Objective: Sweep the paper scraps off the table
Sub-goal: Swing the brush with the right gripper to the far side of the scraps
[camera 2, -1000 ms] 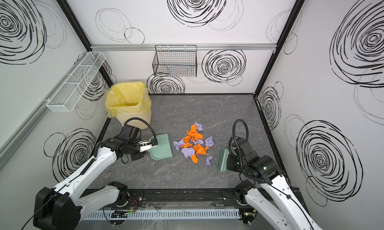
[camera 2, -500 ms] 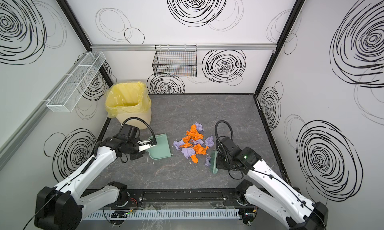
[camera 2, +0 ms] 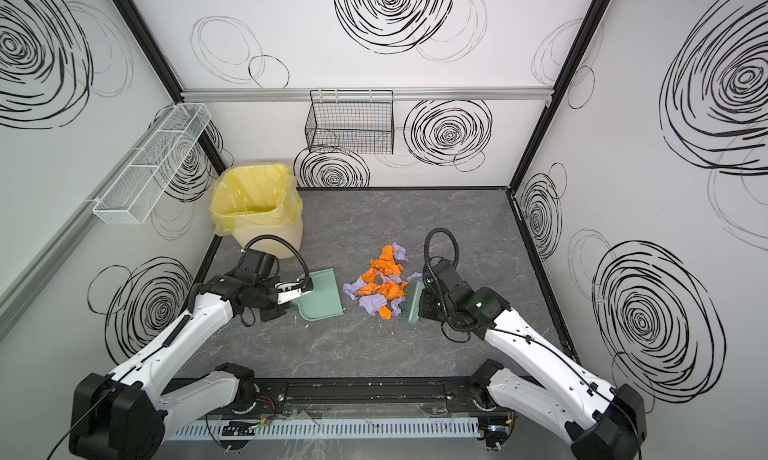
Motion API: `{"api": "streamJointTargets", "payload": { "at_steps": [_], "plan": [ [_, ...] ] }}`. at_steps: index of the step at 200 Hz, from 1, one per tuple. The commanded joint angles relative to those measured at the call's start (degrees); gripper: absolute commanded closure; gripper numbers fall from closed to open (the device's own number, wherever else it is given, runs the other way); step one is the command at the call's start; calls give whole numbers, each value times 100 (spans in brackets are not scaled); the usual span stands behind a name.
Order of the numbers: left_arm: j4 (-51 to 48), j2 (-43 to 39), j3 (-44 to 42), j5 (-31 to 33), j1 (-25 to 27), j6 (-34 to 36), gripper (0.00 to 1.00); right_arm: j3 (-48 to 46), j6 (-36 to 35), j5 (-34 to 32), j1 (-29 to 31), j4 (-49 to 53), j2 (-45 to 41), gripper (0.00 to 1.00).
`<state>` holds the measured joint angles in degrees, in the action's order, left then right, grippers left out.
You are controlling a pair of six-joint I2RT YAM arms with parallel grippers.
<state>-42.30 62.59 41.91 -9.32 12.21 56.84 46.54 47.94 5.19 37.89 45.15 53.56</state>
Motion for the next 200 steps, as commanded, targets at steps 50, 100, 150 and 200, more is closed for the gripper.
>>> {"api": "streamJointTargets", "payload": {
  "at_steps": [50,100,150,200],
  "plan": [
    [29,26,-298,-153,-19,60,100,1703,-814,-714,-415,820,281,100],
    [202,223,-250,-241,39,-114,100,2073,-1926,-1072,-1624,1015,953,100],
    [297,553,-140,-113,184,-228,100,1898,-2167,-1748,-1815,1808,1773,100],
    [250,975,98,86,305,-130,100,2083,-2016,-2010,-1279,1914,2517,100]
  ]
}}
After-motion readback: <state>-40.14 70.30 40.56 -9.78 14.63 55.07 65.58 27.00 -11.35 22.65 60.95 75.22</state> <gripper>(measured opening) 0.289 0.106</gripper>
